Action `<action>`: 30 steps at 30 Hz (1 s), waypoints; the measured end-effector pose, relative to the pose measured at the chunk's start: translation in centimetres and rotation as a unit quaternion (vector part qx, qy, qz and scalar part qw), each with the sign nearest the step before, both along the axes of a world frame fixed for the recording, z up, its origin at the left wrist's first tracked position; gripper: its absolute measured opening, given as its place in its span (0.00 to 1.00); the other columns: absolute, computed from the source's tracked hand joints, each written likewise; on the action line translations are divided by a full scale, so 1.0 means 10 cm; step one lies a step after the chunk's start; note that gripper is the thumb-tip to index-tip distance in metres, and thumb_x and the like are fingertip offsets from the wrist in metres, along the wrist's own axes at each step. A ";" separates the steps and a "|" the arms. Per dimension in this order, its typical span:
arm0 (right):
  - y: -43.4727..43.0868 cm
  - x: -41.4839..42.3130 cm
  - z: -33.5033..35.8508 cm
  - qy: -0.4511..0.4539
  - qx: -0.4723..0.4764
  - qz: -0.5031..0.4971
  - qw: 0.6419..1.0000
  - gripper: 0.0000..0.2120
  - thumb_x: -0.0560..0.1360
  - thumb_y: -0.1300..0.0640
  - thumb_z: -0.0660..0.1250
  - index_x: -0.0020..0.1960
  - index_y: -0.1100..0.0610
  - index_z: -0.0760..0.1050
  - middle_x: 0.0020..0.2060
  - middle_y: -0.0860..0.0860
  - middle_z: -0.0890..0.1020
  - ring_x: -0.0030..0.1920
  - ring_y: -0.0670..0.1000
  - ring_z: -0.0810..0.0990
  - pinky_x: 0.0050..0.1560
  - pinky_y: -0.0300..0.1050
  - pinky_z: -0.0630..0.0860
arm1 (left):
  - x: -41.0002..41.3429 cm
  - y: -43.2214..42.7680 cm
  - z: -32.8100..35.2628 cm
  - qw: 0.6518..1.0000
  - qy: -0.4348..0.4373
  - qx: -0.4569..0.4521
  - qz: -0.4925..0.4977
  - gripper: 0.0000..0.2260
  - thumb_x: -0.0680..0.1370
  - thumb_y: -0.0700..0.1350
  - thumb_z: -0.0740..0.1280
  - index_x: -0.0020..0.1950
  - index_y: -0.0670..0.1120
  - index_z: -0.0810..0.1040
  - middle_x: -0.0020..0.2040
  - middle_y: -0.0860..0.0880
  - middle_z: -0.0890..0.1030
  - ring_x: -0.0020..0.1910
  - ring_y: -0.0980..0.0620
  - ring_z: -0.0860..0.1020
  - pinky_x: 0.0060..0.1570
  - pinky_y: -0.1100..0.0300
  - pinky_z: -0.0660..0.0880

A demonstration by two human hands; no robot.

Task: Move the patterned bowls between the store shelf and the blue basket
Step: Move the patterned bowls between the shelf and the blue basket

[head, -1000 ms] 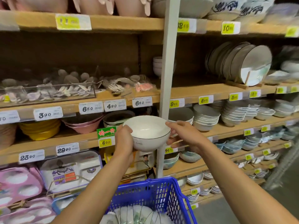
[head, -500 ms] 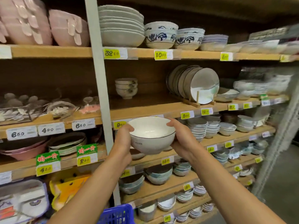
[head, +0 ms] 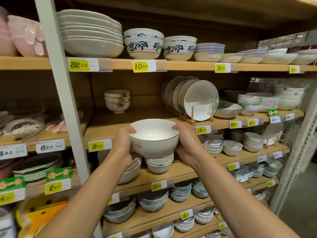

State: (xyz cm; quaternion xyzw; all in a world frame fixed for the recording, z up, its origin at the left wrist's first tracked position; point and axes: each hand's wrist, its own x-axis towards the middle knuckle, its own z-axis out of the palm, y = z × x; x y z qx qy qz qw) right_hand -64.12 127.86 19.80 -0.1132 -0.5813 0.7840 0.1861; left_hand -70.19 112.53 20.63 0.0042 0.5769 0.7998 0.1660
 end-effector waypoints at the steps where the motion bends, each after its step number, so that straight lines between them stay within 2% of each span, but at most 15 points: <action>1: 0.03 -0.07 0.01 -0.002 -0.001 0.002 1.000 0.14 0.75 0.58 0.58 0.57 0.56 0.77 0.54 0.57 0.82 0.56 0.57 0.79 0.51 0.49 0.76 | -0.06 0.02 0.02 1.000 0.004 0.001 0.002 0.22 0.67 0.45 0.60 0.60 0.44 0.78 0.47 0.42 0.83 0.41 0.42 0.79 0.32 0.54 0.78; 4: 0.08 -0.31 0.05 -0.003 0.011 0.015 1.000 0.16 0.75 0.58 0.58 0.59 0.54 0.77 0.55 0.56 0.81 0.56 0.56 0.79 0.56 0.52 0.77 | -0.25 0.05 0.06 1.000 0.019 0.006 0.017 0.17 0.68 0.44 0.61 0.55 0.46 0.78 0.43 0.44 0.83 0.39 0.44 0.80 0.28 0.56 0.78; 6: 0.10 -0.52 0.10 -0.004 0.032 0.022 0.999 0.18 0.75 0.58 0.57 0.64 0.54 0.74 0.58 0.56 0.79 0.59 0.58 0.77 0.61 0.57 0.74 | -0.43 0.07 0.07 0.999 0.032 0.009 0.034 0.15 0.70 0.45 0.61 0.55 0.47 0.77 0.46 0.44 0.82 0.43 0.44 0.80 0.28 0.56 0.78; 8: 0.13 -0.73 0.15 -0.004 0.045 0.018 0.999 0.20 0.76 0.58 0.57 0.66 0.53 0.73 0.59 0.55 0.79 0.59 0.58 0.77 0.61 0.57 0.75 | -0.61 0.08 0.09 0.998 0.041 0.013 0.043 0.15 0.71 0.45 0.60 0.56 0.48 0.75 0.49 0.44 0.81 0.46 0.43 0.79 0.28 0.56 0.78; 12: 0.14 -1.17 0.23 0.005 0.042 0.026 0.999 0.15 0.77 0.57 0.57 0.59 0.54 0.77 0.52 0.54 0.82 0.53 0.56 0.79 0.51 0.53 0.76 | -1.03 0.09 0.12 0.996 0.066 0.014 0.051 0.17 0.73 0.44 0.60 0.61 0.48 0.75 0.52 0.45 0.80 0.50 0.44 0.79 0.35 0.54 0.79; 15: 0.17 -1.51 0.31 0.012 0.029 0.038 0.999 0.14 0.78 0.56 0.57 0.54 0.57 0.79 0.49 0.56 0.82 0.48 0.56 0.77 0.46 0.51 0.72 | -1.37 0.05 0.20 0.996 0.058 0.023 0.058 0.19 0.71 0.43 0.59 0.61 0.46 0.77 0.55 0.44 0.81 0.53 0.41 0.79 0.52 0.44 0.79; 16: 0.20 -1.61 0.33 0.016 0.012 0.045 0.999 0.14 0.78 0.55 0.57 0.55 0.58 0.79 0.48 0.56 0.81 0.48 0.56 0.76 0.46 0.51 0.73 | -1.48 0.04 0.23 0.997 0.050 0.025 0.054 0.20 0.70 0.43 0.59 0.61 0.46 0.77 0.55 0.43 0.81 0.54 0.40 0.79 0.54 0.41 0.78; 20: 0.30 -1.97 0.35 0.009 -0.033 0.083 0.996 0.19 0.82 0.49 0.54 0.63 0.58 0.76 0.56 0.55 0.83 0.56 0.56 0.80 0.53 0.55 0.77 | -1.81 0.03 0.30 0.998 0.027 0.037 0.045 0.20 0.69 0.42 0.58 0.59 0.45 0.78 0.52 0.42 0.83 0.48 0.40 0.80 0.42 0.45 0.79; 24: 0.35 -2.24 0.32 -0.001 -0.060 0.084 0.995 0.15 0.82 0.49 0.56 0.64 0.54 0.72 0.57 0.54 0.82 0.55 0.56 0.82 0.47 0.55 0.80 | -2.04 0.06 0.28 0.998 -0.004 0.056 0.041 0.19 0.69 0.43 0.60 0.59 0.46 0.76 0.53 0.42 0.82 0.49 0.40 0.81 0.42 0.43 0.79; 27: 0.40 -2.42 0.29 -0.013 -0.052 0.084 0.995 0.12 0.80 0.51 0.58 0.60 0.52 0.74 0.53 0.53 0.83 0.55 0.55 0.81 0.48 0.55 0.80 | -2.14 0.12 0.26 0.997 -0.020 0.048 0.058 0.16 0.70 0.43 0.59 0.57 0.47 0.75 0.51 0.42 0.81 0.49 0.40 0.80 0.41 0.44 0.80; 30: 0.36 -2.54 0.30 -0.010 -0.037 0.119 0.992 0.09 0.79 0.51 0.60 0.54 0.51 0.77 0.47 0.52 0.86 0.53 0.53 0.82 0.50 0.52 0.80 | -2.21 0.24 0.27 0.994 -0.020 0.039 0.097 0.14 0.74 0.45 0.58 0.57 0.48 0.76 0.49 0.43 0.82 0.47 0.42 0.81 0.33 0.49 0.80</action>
